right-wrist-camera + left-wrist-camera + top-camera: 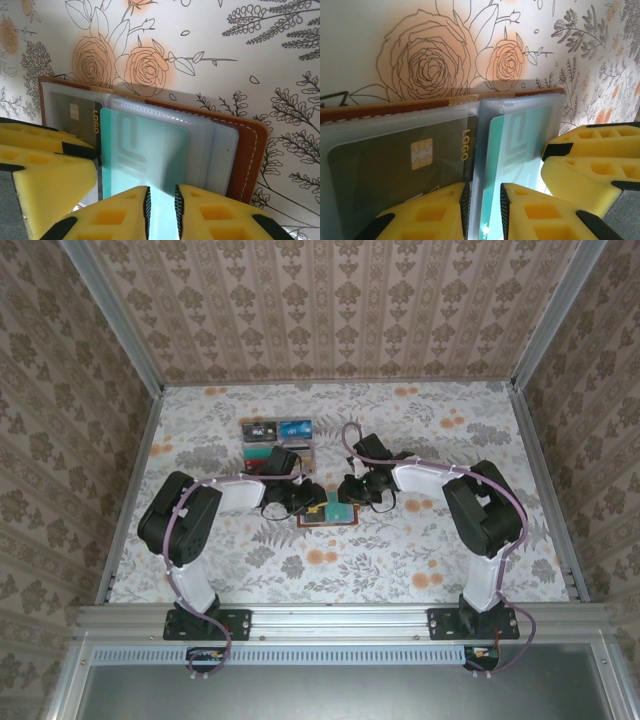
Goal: Take the credit cards out of the card holder
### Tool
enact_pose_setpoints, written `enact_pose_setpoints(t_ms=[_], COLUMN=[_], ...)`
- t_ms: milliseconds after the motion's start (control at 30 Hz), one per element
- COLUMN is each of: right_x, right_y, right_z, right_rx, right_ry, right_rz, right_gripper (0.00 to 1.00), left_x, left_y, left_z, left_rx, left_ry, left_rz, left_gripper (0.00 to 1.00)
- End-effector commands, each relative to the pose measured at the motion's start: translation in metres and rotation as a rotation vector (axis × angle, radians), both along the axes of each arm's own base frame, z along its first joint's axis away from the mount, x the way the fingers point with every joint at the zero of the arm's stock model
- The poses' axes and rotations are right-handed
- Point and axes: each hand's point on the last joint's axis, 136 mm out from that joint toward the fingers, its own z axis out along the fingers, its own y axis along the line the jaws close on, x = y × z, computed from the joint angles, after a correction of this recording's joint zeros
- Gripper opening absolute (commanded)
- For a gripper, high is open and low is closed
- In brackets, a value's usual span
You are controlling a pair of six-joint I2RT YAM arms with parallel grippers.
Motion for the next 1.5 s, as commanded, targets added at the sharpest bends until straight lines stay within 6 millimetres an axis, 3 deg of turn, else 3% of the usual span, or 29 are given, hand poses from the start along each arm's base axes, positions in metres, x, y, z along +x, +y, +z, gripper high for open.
enact_pose_setpoints(t_ms=[0,567,933,1067,1267,1467], right_x=[-0.009,-0.016,-0.018,-0.019,-0.022,-0.022], right_y=[-0.003,-0.01,-0.013,-0.016,-0.002,-0.009], right_z=[-0.01,-0.023,-0.027,-0.03,-0.028,-0.033], right_rx=[-0.035,-0.07,-0.089,-0.101,-0.01,-0.044], right_ry=[0.061,0.093,0.101,0.108,0.124,0.126], right_rz=[-0.009,-0.011,-0.014,-0.023,-0.002,-0.021], right_gripper=[0.25,0.24,0.23,0.23,0.23,0.23], left_x=[0.002,0.003,0.002,0.0,-0.002,0.0], left_y=[-0.01,-0.021,-0.002,0.002,0.014,0.018], left_z=[0.002,0.007,0.007,-0.004,-0.015,-0.002], left_rx=[-0.022,-0.078,-0.002,0.029,0.102,0.12], left_ry=[-0.015,-0.037,-0.051,-0.016,0.009,-0.026], left_rz=[-0.036,-0.075,-0.056,-0.035,-0.002,0.007], left_gripper=[0.25,0.27,0.27,0.26,0.26,0.26])
